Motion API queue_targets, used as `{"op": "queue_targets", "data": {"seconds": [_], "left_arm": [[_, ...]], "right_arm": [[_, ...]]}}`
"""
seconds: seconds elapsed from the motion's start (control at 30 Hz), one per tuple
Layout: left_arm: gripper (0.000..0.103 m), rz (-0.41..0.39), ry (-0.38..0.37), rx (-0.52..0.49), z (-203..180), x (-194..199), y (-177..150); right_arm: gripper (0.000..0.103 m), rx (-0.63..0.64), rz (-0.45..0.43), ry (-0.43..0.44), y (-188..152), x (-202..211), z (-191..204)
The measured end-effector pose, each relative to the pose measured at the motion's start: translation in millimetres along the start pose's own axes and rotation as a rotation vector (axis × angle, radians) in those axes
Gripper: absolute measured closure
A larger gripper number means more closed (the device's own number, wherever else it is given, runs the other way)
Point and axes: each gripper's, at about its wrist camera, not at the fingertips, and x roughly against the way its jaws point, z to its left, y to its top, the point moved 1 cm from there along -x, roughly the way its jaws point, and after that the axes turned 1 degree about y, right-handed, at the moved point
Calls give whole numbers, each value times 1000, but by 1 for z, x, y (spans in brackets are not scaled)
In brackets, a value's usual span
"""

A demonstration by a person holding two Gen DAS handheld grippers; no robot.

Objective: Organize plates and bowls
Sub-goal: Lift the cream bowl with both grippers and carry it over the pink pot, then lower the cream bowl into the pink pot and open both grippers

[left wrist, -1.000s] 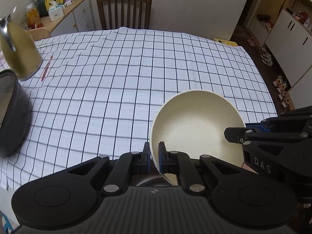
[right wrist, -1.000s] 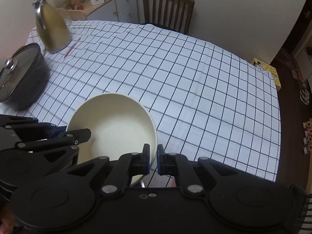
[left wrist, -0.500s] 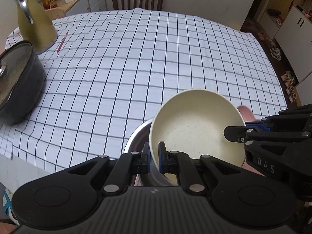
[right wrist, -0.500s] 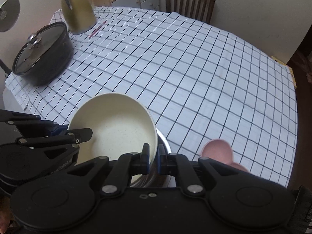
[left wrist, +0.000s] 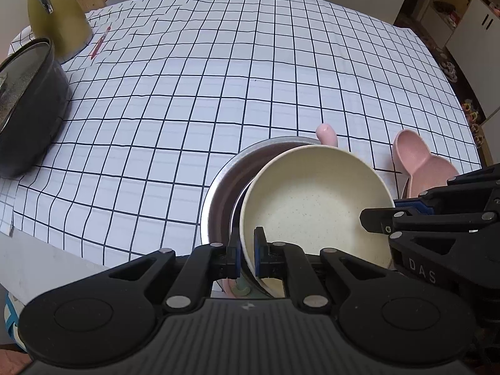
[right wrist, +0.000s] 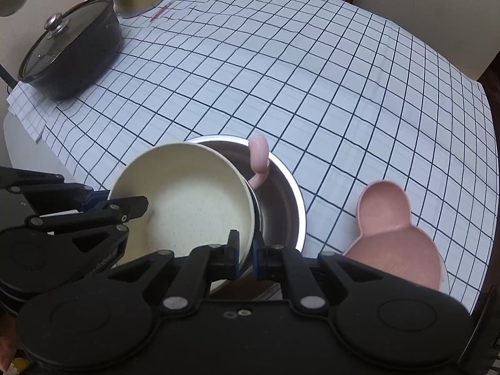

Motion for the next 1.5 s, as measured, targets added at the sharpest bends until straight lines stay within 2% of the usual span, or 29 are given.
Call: {"op": "queue_targets", "data": {"seconds": [0.47, 0.6, 0.9, 1.03, 1.13, 1.23, 1.5], "left_arm": [[96, -14, 1, -12, 1, -10, 2], [96, -10, -5, -22, 0, -10, 3], [96, -6, 25, 6, -2, -10, 0], [95, -9, 36, 39, -3, -7, -3], [94, -25, 47, 63, -5, 3, -7], [94, -44, 26, 89, -9, 16, -11], [94, -111, 29, 109, -24, 47, -19]], "right_arm": [[93, -5, 2, -1, -1, -12, 0], [84, -7, 6, 19, 0, -12, -1], [80, 8, 11, 55, -1, -12, -7], [71, 17, 1, 82, -4, -5, -11], [68, 29, -16, 95, -8, 4, -14], [62, 33, -42, 109, -12, 16, -17], [53, 42, -91, 137, -28, 40, -24]]}}
